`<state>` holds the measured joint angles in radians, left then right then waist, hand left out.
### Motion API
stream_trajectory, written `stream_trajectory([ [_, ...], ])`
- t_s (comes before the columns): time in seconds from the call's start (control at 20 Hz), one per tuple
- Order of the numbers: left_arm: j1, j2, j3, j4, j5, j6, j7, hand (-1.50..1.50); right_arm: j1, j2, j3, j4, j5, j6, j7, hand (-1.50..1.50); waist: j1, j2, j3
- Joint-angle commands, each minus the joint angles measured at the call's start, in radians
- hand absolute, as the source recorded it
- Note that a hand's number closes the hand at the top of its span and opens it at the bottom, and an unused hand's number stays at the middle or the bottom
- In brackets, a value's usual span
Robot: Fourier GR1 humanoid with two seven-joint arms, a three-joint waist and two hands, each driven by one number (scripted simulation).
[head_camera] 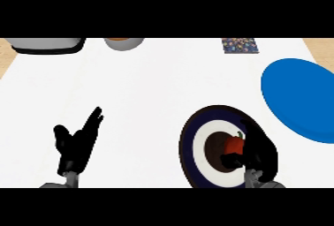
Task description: Pick the bell pepper from the plate and place it in the plate
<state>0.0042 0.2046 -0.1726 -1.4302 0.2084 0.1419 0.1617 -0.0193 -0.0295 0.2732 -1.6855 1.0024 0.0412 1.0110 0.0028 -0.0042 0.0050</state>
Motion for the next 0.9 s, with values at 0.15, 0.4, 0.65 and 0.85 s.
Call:
stream_trajectory([
  [0.15, 0.061, -0.001, 0.007, -0.084, -0.005, -0.005, 0.074, 0.0, 0.02, -0.038, 0.025, 0.082, 0.054, -0.015, -0.066, 1.5, 0.001, 0.003, -0.005],
  [0.4, 0.017, -0.083, -0.02, -0.037, -0.066, 0.031, 0.075, 0.0, 0.008, -0.049, 0.008, 0.015, 0.07, 0.036, -0.048, 1.5, -0.004, 0.003, -0.005],
  [0.65, -0.005, -0.049, 0.019, 0.001, -0.039, -0.015, 0.061, 0.0, -0.035, -0.053, 0.04, 0.014, 0.219, -0.19, -0.109, 1.5, -0.005, 0.003, -0.005],
  [0.85, -0.013, -0.053, -0.012, -0.004, -0.042, -0.047, 0.051, 0.0, -0.41, 0.028, -0.112, 0.251, 0.311, -0.221, 0.159, 1.5, 0.066, 0.026, -0.006],
])
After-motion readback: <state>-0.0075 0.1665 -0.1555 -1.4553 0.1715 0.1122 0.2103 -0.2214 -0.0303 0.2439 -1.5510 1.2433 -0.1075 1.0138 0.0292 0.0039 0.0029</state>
